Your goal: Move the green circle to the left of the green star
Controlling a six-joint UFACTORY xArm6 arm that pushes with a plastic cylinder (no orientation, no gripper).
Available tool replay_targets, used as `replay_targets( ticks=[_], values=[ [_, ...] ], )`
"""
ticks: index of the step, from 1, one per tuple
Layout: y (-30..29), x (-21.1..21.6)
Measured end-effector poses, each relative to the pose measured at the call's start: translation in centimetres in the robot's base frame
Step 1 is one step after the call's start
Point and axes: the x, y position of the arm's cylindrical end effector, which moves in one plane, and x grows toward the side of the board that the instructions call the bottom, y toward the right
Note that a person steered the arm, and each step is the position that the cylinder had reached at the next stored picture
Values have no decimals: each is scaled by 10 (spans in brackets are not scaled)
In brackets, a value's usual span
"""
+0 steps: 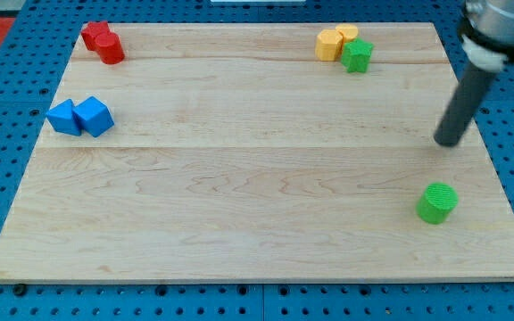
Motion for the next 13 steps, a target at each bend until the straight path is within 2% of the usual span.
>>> replay_targets(
  ticks=[1, 2, 3, 4, 5, 7, 8, 10, 13],
  values=[
    [0, 67],
    [-49, 76],
    [-93, 44],
    [-84, 71],
    [-144, 60],
    [-174, -37],
    [-182, -42],
    [-278, -72],
    [-306, -175]
  ],
)
